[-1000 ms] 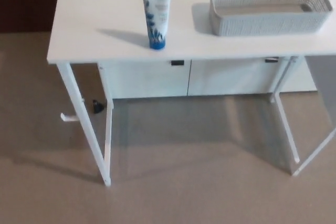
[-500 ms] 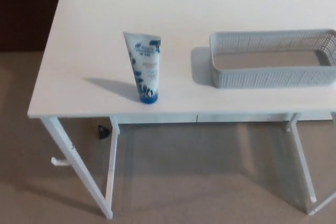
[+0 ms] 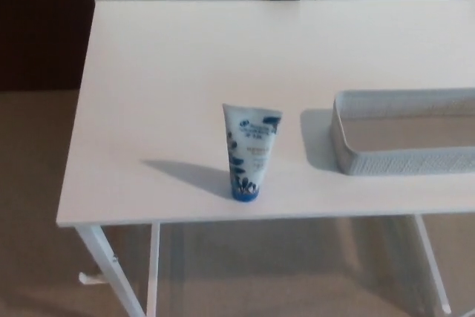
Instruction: The robot walks towards a table in front, picks a shampoo with left hand and puts it in a small grey container
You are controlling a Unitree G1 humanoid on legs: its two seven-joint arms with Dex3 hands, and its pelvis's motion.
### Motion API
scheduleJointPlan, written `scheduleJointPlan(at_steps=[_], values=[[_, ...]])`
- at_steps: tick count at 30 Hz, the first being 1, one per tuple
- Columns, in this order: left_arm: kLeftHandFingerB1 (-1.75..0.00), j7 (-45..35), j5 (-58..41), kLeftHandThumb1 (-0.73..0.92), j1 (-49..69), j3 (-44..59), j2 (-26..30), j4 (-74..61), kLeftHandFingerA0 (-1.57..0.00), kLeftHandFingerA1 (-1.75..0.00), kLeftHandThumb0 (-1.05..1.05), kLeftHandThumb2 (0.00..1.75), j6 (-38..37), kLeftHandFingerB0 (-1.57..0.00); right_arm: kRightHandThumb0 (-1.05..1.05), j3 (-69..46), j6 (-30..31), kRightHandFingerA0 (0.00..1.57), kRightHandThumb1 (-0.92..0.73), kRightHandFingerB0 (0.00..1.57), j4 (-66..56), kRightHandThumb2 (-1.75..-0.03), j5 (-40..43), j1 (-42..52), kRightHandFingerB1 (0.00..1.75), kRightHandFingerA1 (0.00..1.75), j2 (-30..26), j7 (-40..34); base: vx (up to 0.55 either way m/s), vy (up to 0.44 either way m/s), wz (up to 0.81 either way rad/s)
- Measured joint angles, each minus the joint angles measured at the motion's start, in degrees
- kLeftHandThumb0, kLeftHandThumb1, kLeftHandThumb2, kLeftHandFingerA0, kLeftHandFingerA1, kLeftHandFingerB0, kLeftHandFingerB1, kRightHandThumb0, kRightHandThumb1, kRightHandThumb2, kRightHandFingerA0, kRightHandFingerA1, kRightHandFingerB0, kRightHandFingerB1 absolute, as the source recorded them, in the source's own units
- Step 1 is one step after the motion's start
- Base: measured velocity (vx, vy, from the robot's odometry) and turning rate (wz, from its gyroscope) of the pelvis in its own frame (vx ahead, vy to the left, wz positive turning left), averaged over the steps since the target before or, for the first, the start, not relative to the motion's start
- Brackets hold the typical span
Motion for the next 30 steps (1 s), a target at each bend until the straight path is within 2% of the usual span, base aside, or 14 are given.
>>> scheduleJointPlan(at_steps=[1,3,4,15,30], values=[[-0.38,0.0,0.0,0.53,0.0,0.0,0.0,0.1,-0.65,-0.43,-0.22,0.56,0.0,-0.46,-0.27,0.0,0.0,0.77,-0.65,0.54,0.0,-0.59,0.0,0.0,0.43,0.52,0.0,0.0,0.09,-0.031,0.09],[-0.38,-0.1,0.0,0.53,0.0,0.1,0.0,0.2,-0.65,-0.43,-0.22,0.56,0.0,-0.46,-0.27,0.0,0.0,0.77,-0.65,0.54,0.1,-0.59,0.0,-0.1,0.43,0.52,0.0,0.1,0.1,-0.046,0.06],[-0.43,-0.1,0.0,0.47,0.0,0.2,0.0,0.3,-0.59,-0.49,-0.31,0.65,0.0,-0.42,-0.26,0.1,0.0,0.75,-0.64,0.53,0.0,-0.59,-0.1,-0.1,0.42,0.52,0.0,0.0,0.09,-0.114,0.04],[-0.44,-0.5,-0.1,0.48,0.5,0.5,0.0,0.6,-0.58,-0.48,-0.33,0.66,-0.1,-0.43,-0.26,0.3,0.2,0.75,-0.66,0.55,0.2,-0.59,-0.8,-0.4,0.43,0.53,0.1,-0.2,0.06,-0.148,-0.01],[-0.44,-0.7,0.0,0.47,1.0,0.6,1.0,0.6,-0.6,-0.5,-0.33,0.66,-0.1,-0.43,-0.26,1.0,0.1,0.75,-0.65,0.55,-0.9,-0.59,-1.0,0.0,0.44,0.53,1.2,-0.2,0.03,0.107,-0.03]])
